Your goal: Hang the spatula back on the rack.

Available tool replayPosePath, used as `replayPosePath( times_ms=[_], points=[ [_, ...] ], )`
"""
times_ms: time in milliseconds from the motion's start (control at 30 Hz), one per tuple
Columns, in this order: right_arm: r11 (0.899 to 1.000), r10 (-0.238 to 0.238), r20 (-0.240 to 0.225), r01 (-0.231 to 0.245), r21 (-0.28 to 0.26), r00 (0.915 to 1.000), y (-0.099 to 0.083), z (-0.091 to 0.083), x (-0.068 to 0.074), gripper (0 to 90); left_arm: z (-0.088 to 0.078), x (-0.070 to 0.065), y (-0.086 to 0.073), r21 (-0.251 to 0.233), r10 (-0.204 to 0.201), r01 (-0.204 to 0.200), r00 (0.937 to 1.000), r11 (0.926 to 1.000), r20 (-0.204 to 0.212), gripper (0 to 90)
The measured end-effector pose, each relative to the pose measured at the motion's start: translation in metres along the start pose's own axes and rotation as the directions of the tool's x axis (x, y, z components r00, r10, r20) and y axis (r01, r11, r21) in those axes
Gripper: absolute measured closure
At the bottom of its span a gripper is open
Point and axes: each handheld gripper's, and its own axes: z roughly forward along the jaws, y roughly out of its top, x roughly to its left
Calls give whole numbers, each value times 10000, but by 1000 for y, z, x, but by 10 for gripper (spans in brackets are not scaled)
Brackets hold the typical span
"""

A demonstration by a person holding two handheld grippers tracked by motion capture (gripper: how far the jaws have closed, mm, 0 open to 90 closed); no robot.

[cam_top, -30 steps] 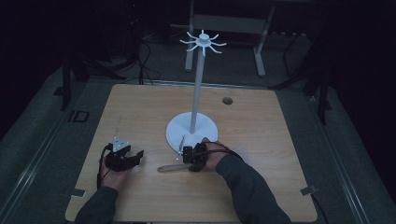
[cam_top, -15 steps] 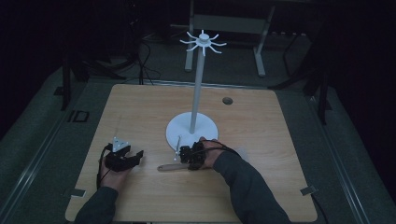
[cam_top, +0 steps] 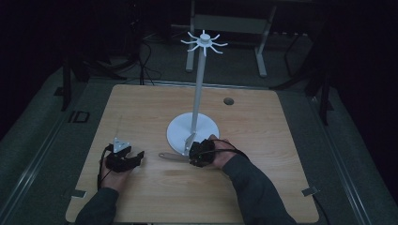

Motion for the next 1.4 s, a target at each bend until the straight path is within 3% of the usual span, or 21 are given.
replayPosePath(
  times_ms=[100, 133, 300, 567, 933, 1233, 1267, 1300, 1333, 1400],
  points=[
    [9999, -2, 30, 2, -117, 10000, -1, -2, 0, 765, 0, 0, 0, -3, -6, 6, 10000, 10000, -4, 387],
    [9989, 102, 145, -95, -455, 9998, -4, -7, 0, 765, 0, 0, 0, -3, -4, 4, 10000, 10000, -4, 387],
    [9924, 504, 368, -459, -1143, 9981, -10, -16, 0, 765, 0, 0, 0, -4, -10, 10, 10000, 10000, -6, 387],
    [9668, 1134, 526, -980, -2358, 9922, -23, -33, -4, 765, 0, 0, 0, 2, -21, 21, 10000, 10000, -9, 387],
    [9123, 2109, 785, -1674, -3737, 9743, -43, -53, -8, 765, -2, 1, -1, 79, 24, -23, 10000, 10000, -59, 387],
    [8527, 3042, 1056, -2212, -4733, 9467, -59, -69, -8, 765, -1, 0, 0, 55, 30, -29, 10000, 10000, -22, 386],
    [8527, 3042, 1056, -2212, -4733, 9467, -59, -69, -8, 765, -1, 0, 0, 55, 30, -29, 10000, 10000, -22, 386],
    [8441, 3165, 1072, -2282, -4852, 9425, -62, -70, -8, 765, -1, 1, 0, 65, 30, -30, 10000, 10000, -24, 386],
    [8276, 3369, 1052, -2410, -5069, 9357, -66, -74, -10, 765, -1, 1, -1, 63, 27, -27, 10000, 10000, -28, 386],
    [8150, 3554, 1074, -2516, -5220, 9285, -69, -76, -10, 765, -2, 1, -1, 59, 26, -26, 10000, 10000, -28, 386]
  ],
)
